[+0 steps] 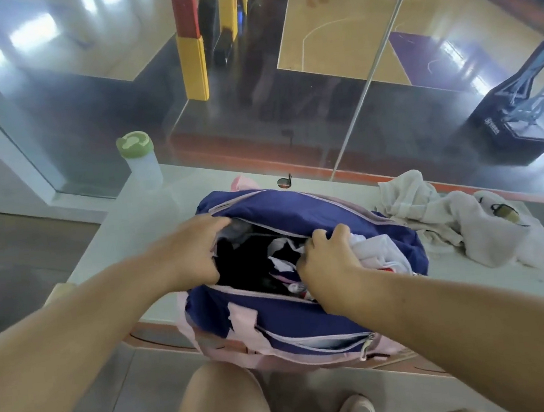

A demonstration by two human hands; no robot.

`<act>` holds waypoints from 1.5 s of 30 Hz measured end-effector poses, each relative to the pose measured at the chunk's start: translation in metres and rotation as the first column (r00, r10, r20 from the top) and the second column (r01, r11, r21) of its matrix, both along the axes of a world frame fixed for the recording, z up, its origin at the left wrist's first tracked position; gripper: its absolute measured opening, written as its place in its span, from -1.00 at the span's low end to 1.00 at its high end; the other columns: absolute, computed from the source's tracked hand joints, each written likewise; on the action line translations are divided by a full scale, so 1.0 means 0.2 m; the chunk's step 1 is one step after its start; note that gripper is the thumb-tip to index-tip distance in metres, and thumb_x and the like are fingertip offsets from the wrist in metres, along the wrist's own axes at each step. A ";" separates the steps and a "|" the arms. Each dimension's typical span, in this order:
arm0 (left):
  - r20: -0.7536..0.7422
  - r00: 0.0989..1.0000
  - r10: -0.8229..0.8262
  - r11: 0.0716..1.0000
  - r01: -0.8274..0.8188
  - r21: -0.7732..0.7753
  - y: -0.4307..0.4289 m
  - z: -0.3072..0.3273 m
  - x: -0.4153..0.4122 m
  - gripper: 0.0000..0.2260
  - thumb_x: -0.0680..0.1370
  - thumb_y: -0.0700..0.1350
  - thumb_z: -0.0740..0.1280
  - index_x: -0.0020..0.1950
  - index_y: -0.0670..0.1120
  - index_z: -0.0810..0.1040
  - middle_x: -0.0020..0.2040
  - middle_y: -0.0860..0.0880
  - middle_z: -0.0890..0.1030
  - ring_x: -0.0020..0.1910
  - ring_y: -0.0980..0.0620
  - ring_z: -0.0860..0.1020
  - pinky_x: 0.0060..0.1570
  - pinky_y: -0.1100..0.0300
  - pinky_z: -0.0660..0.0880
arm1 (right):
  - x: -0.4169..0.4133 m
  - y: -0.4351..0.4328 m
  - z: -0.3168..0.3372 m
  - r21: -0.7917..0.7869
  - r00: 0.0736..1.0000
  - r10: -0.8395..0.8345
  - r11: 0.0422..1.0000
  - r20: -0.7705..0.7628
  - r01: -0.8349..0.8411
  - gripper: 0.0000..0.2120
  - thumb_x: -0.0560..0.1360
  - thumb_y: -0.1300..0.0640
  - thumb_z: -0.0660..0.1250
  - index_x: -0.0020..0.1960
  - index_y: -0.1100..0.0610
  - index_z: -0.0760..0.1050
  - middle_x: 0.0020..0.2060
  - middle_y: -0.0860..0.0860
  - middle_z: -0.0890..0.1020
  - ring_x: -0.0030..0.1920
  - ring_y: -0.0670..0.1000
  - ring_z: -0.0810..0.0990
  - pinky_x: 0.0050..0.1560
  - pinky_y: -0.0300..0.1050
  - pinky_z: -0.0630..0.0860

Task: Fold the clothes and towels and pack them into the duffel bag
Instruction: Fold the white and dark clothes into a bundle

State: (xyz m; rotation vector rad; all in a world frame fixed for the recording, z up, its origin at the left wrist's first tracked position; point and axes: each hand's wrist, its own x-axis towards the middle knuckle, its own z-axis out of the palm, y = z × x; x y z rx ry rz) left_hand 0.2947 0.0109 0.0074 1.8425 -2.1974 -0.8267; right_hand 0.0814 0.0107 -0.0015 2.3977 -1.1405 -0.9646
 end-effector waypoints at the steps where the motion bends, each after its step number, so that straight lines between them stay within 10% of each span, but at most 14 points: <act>1: -0.006 1.000 -0.009 1.000 0.009 -0.001 0.01 -0.02 -0.02 -0.56 0.22 -0.23 0.34 0.08 0.00 0.45 -0.04 0.02 0.51 -0.06 -0.05 0.50 -0.13 0.13 0.49 | -0.01 -0.01 0.01 0.008 1.000 -0.004 1.000 0.013 0.004 -0.50 0.41 -0.01 0.36 0.32 0.04 0.36 0.23 0.15 0.43 0.17 0.21 0.36 0.11 0.22 0.28; 13: -0.065 0.998 -0.008 0.998 0.012 0.061 0.01 0.03 -0.07 -0.38 0.20 -0.09 0.26 0.28 -0.07 0.42 0.20 -0.03 0.50 0.16 -0.06 0.47 0.15 0.01 0.45 | 0.18 -0.01 -0.12 0.097 0.881 -0.055 0.995 0.470 0.010 -0.24 0.35 0.07 0.38 0.41 0.20 0.08 0.27 0.16 0.36 0.23 0.21 0.32 0.08 0.15 0.31; 24: -0.005 0.997 0.072 0.997 -0.072 0.038 0.02 -0.07 -0.02 -0.39 0.36 -0.25 0.37 0.40 -0.07 0.30 0.34 -0.07 0.39 0.26 -0.07 0.40 0.16 0.15 0.36 | 0.05 -0.03 -0.29 0.302 0.880 -0.158 0.953 0.448 0.017 -0.13 0.42 0.01 0.34 0.53 0.13 -0.14 0.47 0.16 0.07 0.43 0.20 0.09 0.37 0.19 0.16; 32: 0.179 0.981 0.076 0.988 -0.051 -0.143 0.10 -0.06 -0.04 -0.58 0.45 -0.11 0.33 0.29 0.00 0.33 0.25 -0.05 0.45 0.10 -0.10 0.47 0.05 0.00 0.48 | -0.10 -0.02 -0.02 0.355 0.800 -0.210 0.935 0.562 -0.004 -0.54 0.51 -0.14 0.24 0.37 -0.04 0.36 0.31 -0.01 0.47 0.28 0.10 0.44 0.21 0.10 0.43; 45: 0.179 0.972 -0.152 0.952 0.193 -0.239 0.12 0.06 -0.58 -0.84 0.48 0.09 0.31 0.01 0.09 0.54 -0.06 0.13 0.58 -0.10 0.11 0.52 -0.08 0.16 0.50 | -0.92 0.18 0.14 0.455 0.637 -0.591 0.800 0.495 0.390 -0.64 0.51 -0.13 0.26 0.26 -0.02 0.44 0.16 -0.03 0.58 0.08 0.04 0.52 0.11 -0.03 0.46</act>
